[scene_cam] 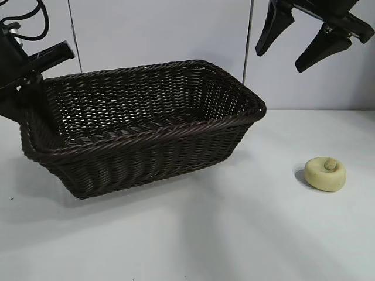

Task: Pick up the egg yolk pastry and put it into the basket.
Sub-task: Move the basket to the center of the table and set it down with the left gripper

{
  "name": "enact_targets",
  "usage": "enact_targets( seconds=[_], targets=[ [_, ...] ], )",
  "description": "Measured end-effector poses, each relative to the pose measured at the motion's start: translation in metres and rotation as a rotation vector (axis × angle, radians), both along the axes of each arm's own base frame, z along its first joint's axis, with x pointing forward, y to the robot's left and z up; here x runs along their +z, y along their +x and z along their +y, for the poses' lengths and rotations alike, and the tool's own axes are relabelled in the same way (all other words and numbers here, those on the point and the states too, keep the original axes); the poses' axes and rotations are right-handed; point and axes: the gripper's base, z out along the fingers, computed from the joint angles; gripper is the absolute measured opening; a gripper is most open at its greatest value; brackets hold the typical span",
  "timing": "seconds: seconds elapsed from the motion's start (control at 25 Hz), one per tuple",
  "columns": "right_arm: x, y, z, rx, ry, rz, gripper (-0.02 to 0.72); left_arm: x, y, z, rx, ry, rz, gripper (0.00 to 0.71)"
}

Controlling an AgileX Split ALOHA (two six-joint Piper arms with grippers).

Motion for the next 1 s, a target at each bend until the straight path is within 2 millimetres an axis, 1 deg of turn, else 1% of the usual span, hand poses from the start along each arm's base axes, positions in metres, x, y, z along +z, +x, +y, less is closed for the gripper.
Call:
enact_targets(
  seconds=[0.32, 0.4, 0.48, 0.6, 0.68, 0.88, 1.0],
  targets=[
    [0.000, 0.000, 0.000, 0.000, 0.000, 0.001, 0.519, 0.001, 0.035, -0.009, -0.188, 0.013, 0.007, 0.099],
    [0.000, 0.000, 0.000, 0.000, 0.000, 0.001, 0.519, 0.002, 0.043, -0.015, -0.231, 0.026, 0.000, 0.099],
    [0.000, 0.000, 0.000, 0.000, 0.000, 0.001, 0.519, 0.002, 0.050, -0.026, -0.272, 0.039, -0.015, 0.099],
    [0.000, 0.000, 0.000, 0.000, 0.000, 0.001, 0.519, -0.006, 0.058, -0.041, -0.318, 0.043, -0.016, 0.099],
    [0.000, 0.000, 0.000, 0.000, 0.000, 0.001, 0.519, -0.015, 0.062, -0.048, -0.341, 0.040, -0.009, 0.099],
    [0.000, 0.000, 0.000, 0.000, 0.000, 0.001, 0.519, -0.038, 0.066, -0.049, -0.366, 0.051, 0.033, 0.099],
    [0.000, 0.000, 0.000, 0.000, 0.000, 0.001, 0.519, -0.046, 0.069, -0.050, -0.365, 0.055, 0.031, 0.099]
  ],
)
